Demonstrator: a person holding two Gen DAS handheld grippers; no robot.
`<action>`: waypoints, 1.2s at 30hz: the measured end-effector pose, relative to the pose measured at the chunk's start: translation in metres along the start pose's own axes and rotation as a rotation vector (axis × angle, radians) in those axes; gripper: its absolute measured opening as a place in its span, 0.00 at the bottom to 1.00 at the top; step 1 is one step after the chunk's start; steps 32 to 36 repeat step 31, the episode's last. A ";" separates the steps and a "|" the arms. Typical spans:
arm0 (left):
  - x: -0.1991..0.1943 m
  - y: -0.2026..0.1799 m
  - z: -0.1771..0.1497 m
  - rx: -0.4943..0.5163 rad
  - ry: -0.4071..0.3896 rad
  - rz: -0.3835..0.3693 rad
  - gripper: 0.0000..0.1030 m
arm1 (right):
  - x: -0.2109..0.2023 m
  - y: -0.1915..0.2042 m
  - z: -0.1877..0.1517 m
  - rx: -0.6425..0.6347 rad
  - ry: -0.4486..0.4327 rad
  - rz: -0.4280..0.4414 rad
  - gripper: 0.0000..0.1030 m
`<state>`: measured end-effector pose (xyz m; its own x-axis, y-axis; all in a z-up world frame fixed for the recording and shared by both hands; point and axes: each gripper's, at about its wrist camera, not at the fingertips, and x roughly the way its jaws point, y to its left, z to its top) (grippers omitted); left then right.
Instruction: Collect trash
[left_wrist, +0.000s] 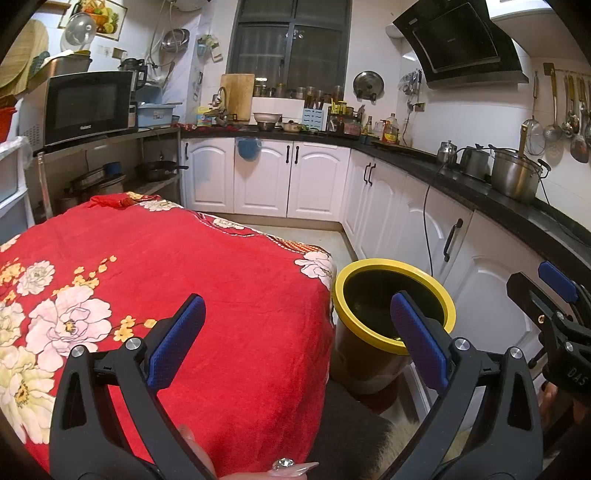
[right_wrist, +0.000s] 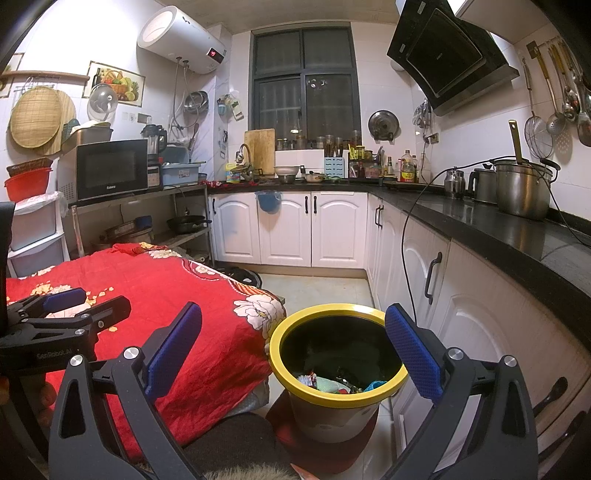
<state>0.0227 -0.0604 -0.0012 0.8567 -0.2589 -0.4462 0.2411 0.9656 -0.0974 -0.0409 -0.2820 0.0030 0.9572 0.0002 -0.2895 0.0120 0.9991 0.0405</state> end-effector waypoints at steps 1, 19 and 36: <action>0.000 0.000 0.000 0.001 -0.001 0.000 0.89 | 0.000 0.000 0.000 0.000 0.000 0.000 0.94; 0.008 0.005 -0.004 -0.012 0.043 -0.002 0.89 | 0.000 0.000 -0.003 0.001 0.003 -0.001 0.94; -0.022 0.092 -0.003 -0.166 0.092 0.113 0.89 | 0.039 0.039 0.014 -0.043 0.055 0.166 0.94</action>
